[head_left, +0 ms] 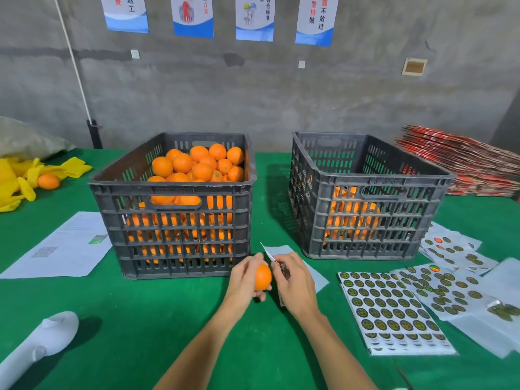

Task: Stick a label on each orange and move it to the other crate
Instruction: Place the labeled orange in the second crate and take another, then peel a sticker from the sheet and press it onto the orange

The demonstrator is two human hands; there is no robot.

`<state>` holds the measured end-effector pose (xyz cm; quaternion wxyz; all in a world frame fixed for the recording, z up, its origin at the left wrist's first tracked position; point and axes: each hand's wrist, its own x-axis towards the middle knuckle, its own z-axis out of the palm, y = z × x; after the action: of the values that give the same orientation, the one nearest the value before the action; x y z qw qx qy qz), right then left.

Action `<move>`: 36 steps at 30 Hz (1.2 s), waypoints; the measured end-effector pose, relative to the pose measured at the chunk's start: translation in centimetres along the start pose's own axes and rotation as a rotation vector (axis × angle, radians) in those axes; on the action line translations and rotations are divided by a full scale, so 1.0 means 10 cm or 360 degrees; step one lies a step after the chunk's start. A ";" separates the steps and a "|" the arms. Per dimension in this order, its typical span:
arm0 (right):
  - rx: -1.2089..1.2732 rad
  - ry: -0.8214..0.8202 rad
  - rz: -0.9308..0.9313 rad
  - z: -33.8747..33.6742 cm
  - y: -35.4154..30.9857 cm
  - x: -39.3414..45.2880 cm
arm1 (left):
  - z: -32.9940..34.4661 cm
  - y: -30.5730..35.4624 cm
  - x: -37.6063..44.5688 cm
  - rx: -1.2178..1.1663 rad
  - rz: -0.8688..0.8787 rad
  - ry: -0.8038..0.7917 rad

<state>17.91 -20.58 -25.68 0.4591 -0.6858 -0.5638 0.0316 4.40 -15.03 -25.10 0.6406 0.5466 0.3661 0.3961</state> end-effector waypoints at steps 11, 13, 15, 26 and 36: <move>-0.0102 -0.0058 -0.0244 -0.05 -0.03 -0.03 | 0.01 0.06 0.00 0.0127 -0.0008 0.0108; -0.0117 -0.0091 -0.0244 -0.05 -0.02 -0.03 | 0.00 0.06 0.02 0.0058 -0.0071 0.0125; -0.0113 -0.0064 -0.0214 -0.05 -0.01 -0.04 | -0.01 0.05 0.04 -0.0010 -0.0128 0.0130; -0.0314 0.0144 -0.0277 -0.06 -0.02 -0.04 | -0.05 0.03 0.11 -0.0051 -0.0248 0.0142; 0.0391 0.0047 0.0090 -0.05 0.00 -0.02 | -0.02 0.01 0.06 0.0228 0.0006 0.0024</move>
<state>18.11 -21.05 -25.55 0.5467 -0.6406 -0.5293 0.1034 4.48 -14.40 -25.00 0.5962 0.5887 0.3972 0.3744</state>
